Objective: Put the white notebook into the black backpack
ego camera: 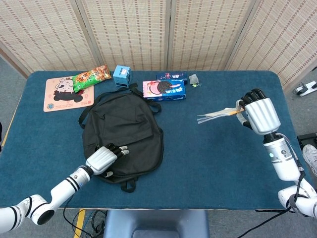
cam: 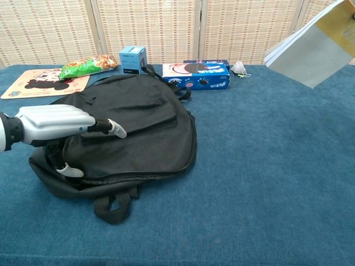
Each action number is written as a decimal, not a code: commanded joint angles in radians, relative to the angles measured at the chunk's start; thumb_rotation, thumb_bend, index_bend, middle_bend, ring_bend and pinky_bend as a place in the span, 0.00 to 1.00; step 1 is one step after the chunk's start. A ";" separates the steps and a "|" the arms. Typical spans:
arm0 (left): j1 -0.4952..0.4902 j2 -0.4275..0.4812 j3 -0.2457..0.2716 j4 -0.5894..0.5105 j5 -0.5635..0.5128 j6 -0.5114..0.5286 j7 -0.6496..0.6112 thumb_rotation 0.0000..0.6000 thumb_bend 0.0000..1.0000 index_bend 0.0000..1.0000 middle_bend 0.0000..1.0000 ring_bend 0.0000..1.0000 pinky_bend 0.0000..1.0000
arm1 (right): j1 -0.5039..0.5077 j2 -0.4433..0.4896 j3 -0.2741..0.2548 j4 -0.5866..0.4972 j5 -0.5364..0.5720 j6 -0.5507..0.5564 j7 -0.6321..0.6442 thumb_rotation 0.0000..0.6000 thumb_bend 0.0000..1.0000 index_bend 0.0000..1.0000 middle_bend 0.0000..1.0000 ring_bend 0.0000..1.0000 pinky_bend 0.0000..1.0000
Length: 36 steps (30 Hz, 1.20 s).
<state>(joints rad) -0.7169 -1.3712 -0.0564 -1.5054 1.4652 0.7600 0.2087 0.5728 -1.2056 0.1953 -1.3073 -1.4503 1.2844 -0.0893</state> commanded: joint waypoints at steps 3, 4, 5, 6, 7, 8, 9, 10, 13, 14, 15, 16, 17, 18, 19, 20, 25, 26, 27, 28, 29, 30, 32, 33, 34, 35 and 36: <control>-0.005 -0.022 0.005 0.011 -0.028 -0.001 0.018 1.00 0.22 0.11 0.12 0.17 0.14 | -0.005 0.000 -0.001 0.003 -0.002 0.002 0.002 1.00 0.60 0.67 0.53 0.33 0.24; -0.005 -0.028 0.005 0.014 -0.036 0.002 0.019 1.00 0.22 0.11 0.12 0.17 0.14 | -0.006 -0.001 -0.001 0.003 -0.002 0.003 0.002 1.00 0.60 0.67 0.53 0.33 0.24; -0.005 -0.032 0.005 0.016 -0.038 0.004 0.019 1.00 0.22 0.11 0.12 0.17 0.14 | -0.007 -0.001 -0.001 0.003 -0.002 0.004 0.003 1.00 0.60 0.67 0.53 0.33 0.24; -0.005 -0.040 0.003 0.020 -0.040 0.012 0.017 1.00 0.22 0.11 0.12 0.17 0.14 | -0.008 -0.001 -0.001 0.003 -0.002 0.005 0.004 1.00 0.60 0.67 0.53 0.33 0.24; -0.004 -0.051 0.002 0.029 -0.038 0.023 0.014 1.00 0.22 0.11 0.12 0.17 0.14 | -0.010 -0.001 -0.001 0.003 -0.003 0.005 0.004 1.00 0.60 0.67 0.53 0.33 0.24; -0.004 -0.059 0.002 0.037 -0.038 0.029 0.011 1.00 0.22 0.11 0.12 0.17 0.14 | -0.011 -0.001 -0.001 0.004 -0.003 0.006 0.002 1.00 0.60 0.67 0.53 0.33 0.24; -0.005 -0.068 0.001 0.046 -0.039 0.034 0.008 1.00 0.22 0.11 0.12 0.17 0.14 | -0.012 -0.001 -0.002 0.004 -0.003 0.005 0.001 1.00 0.60 0.67 0.53 0.33 0.24; -0.006 -0.080 -0.002 0.058 -0.043 0.039 0.003 1.00 0.22 0.12 0.12 0.17 0.14 | -0.013 0.000 -0.001 0.004 -0.002 0.004 0.001 1.00 0.60 0.67 0.53 0.33 0.24; -0.008 -0.111 -0.014 0.088 -0.047 0.058 -0.021 1.00 0.22 0.16 0.12 0.17 0.15 | -0.017 0.002 0.000 0.002 0.000 0.006 0.000 1.00 0.60 0.67 0.53 0.33 0.24; -0.008 -0.122 -0.017 0.100 -0.043 0.069 -0.033 1.00 0.22 0.17 0.12 0.17 0.15 | -0.018 0.003 0.001 0.001 0.000 0.007 0.000 1.00 0.60 0.67 0.53 0.33 0.24; -0.007 -0.132 -0.019 0.112 -0.040 0.079 -0.047 1.00 0.22 0.21 0.12 0.18 0.15 | -0.020 0.003 0.001 0.000 0.001 0.008 0.000 1.00 0.60 0.67 0.53 0.33 0.24; -0.008 -0.141 -0.020 0.126 -0.035 0.085 -0.065 1.00 0.22 0.25 0.12 0.18 0.16 | -0.021 0.004 0.001 -0.001 0.001 0.009 -0.001 1.00 0.60 0.67 0.53 0.33 0.24; -0.009 -0.148 -0.022 0.137 -0.033 0.091 -0.079 1.00 0.22 0.29 0.12 0.18 0.16 | -0.022 0.005 0.002 -0.001 0.002 0.009 -0.001 1.00 0.60 0.67 0.53 0.33 0.24; -0.009 -0.155 -0.023 0.147 -0.029 0.098 -0.094 1.00 0.22 0.32 0.12 0.18 0.16 | -0.023 0.006 0.002 -0.002 0.003 0.008 -0.002 1.00 0.60 0.67 0.53 0.33 0.24; -0.008 -0.164 -0.025 0.160 -0.024 0.109 -0.115 1.00 0.22 0.35 0.12 0.19 0.17 | -0.024 0.006 0.003 -0.002 0.005 0.007 -0.002 1.00 0.60 0.67 0.53 0.33 0.24; -0.008 -0.170 -0.026 0.169 -0.020 0.117 -0.131 1.00 0.22 0.40 0.13 0.20 0.17 | -0.025 0.006 0.003 -0.001 0.006 0.008 -0.003 1.00 0.60 0.67 0.53 0.33 0.24; -0.004 -0.189 -0.026 0.210 0.003 0.159 -0.191 1.00 0.29 0.57 0.18 0.24 0.20 | -0.029 0.003 0.004 0.003 0.011 0.005 0.000 1.00 0.60 0.67 0.53 0.33 0.24; -0.003 -0.190 -0.026 0.214 0.005 0.164 -0.199 1.00 0.31 0.59 0.19 0.24 0.20 | -0.029 0.002 0.005 0.004 0.011 0.005 0.000 1.00 0.60 0.67 0.53 0.33 0.24; -0.003 -0.191 -0.026 0.218 0.006 0.167 -0.206 1.00 0.33 0.60 0.20 0.25 0.20 | -0.029 0.002 0.006 0.004 0.010 0.005 0.001 1.00 0.60 0.67 0.53 0.33 0.24; -0.003 -0.192 -0.026 0.220 0.007 0.171 -0.212 1.00 0.35 0.62 0.21 0.25 0.20 | -0.029 0.001 0.007 0.005 0.010 0.007 0.003 1.00 0.60 0.67 0.53 0.33 0.24; -0.002 -0.193 -0.027 0.223 0.007 0.177 -0.223 1.00 0.37 0.65 0.23 0.26 0.21 | -0.029 0.000 0.010 0.006 0.010 0.010 0.006 1.00 0.60 0.67 0.53 0.33 0.24; -0.001 -0.196 -0.028 0.227 0.007 0.181 -0.231 1.00 0.39 0.66 0.24 0.26 0.21 | -0.028 0.000 0.012 0.006 0.009 0.012 0.008 1.00 0.60 0.67 0.53 0.33 0.24; 0.000 -0.197 -0.029 0.234 0.003 0.181 -0.246 1.00 0.46 0.70 0.27 0.28 0.22 | -0.028 0.001 0.016 0.005 0.006 0.017 0.010 1.00 0.60 0.67 0.53 0.33 0.24; 0.000 -0.199 -0.031 0.237 0.001 0.185 -0.252 1.00 0.51 0.72 0.29 0.28 0.22 | -0.027 0.002 0.017 0.005 0.005 0.019 0.010 1.00 0.60 0.67 0.53 0.33 0.24; 0.002 -0.204 -0.032 0.244 -0.001 0.191 -0.259 1.00 0.55 0.74 0.31 0.29 0.23 | -0.027 0.004 0.019 0.003 0.004 0.021 0.010 1.00 0.60 0.67 0.53 0.33 0.24; 0.002 -0.206 -0.033 0.248 -0.001 0.194 -0.263 1.00 0.57 0.75 0.32 0.30 0.23 | -0.028 0.005 0.020 0.001 0.004 0.023 0.011 1.00 0.60 0.67 0.53 0.33 0.24; 0.003 -0.208 -0.033 0.253 -0.002 0.197 -0.265 1.00 0.59 0.77 0.34 0.31 0.24 | -0.028 0.006 0.022 -0.001 0.003 0.025 0.012 1.00 0.60 0.67 0.53 0.33 0.24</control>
<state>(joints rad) -0.7150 -1.5767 -0.0885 -1.2556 1.4647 0.9541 -0.0533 0.5450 -1.2003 0.2162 -1.3076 -1.4468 1.3091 -0.0780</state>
